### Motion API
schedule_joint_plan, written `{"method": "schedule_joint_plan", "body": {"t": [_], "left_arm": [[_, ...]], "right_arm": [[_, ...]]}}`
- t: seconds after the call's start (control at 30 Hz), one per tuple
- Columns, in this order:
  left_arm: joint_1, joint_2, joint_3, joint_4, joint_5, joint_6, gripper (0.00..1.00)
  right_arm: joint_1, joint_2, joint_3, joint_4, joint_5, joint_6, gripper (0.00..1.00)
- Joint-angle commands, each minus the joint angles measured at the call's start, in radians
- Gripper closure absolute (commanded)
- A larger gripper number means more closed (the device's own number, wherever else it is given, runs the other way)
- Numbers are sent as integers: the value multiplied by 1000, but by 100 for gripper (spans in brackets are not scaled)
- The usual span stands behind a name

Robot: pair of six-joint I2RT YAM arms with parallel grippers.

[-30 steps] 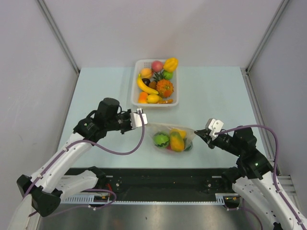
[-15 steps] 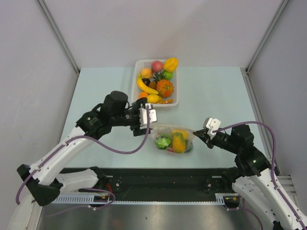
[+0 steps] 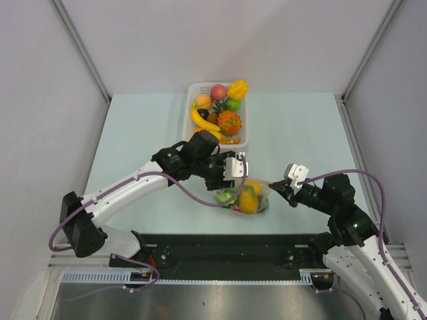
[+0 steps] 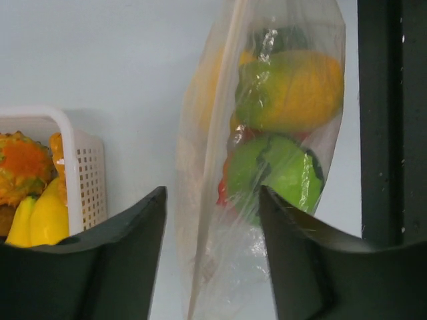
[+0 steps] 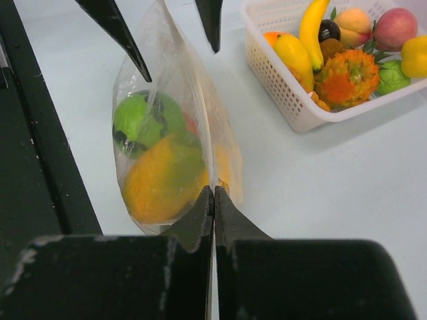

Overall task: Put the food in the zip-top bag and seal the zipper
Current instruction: Place the zipper food storage bag at the center of the board.

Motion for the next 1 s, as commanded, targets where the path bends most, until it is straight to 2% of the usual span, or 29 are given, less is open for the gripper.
{"method": "schedule_joint_plan", "body": {"t": [0.0,0.03,0.1,0.13,0.17,0.23,0.27,0.33,0.37,0.4,0.43,0.6,0.73,0.77,0.87,0.97], "left_arm": [[-22,22,85,-79,45,26,49],[-22,28,95,-106,53,19,63],[-22,21,111,-172,73,2,79],[-22,10,109,-192,77,-8,96],[-21,-5,93,-201,77,-20,100],[-14,-80,66,-215,73,-46,100],[-2,-112,45,-215,65,-55,100],[15,-196,34,-248,54,-60,100],[48,-221,40,-265,50,-58,100],[73,-243,46,-299,51,-54,100],[100,-285,52,-322,56,-34,100],[338,-352,114,-484,70,138,100],[548,-329,134,-526,79,383,100],[652,-295,144,-520,94,420,100],[828,-203,229,-509,160,534,100],[956,3,368,-491,203,626,100]], "right_arm": [[2,-21,63,5,-16,26,100],[1,-22,68,-1,-16,34,100],[2,-31,71,-7,-25,40,100],[1,-34,74,-12,-28,48,100],[1,-36,76,-13,-43,48,100],[4,-36,80,-18,-55,60,98],[2,-33,89,-21,-62,77,78],[2,-33,100,-31,-66,88,53],[2,-31,111,-36,-65,99,31],[2,-30,117,-41,-62,103,21],[2,-28,120,-50,-57,106,0],[2,-25,131,-62,-22,137,0],[2,-13,131,-65,-20,146,0],[2,-12,131,-67,-16,149,0],[2,-8,131,-84,-6,143,0],[2,-8,131,-102,1,128,0]]}}
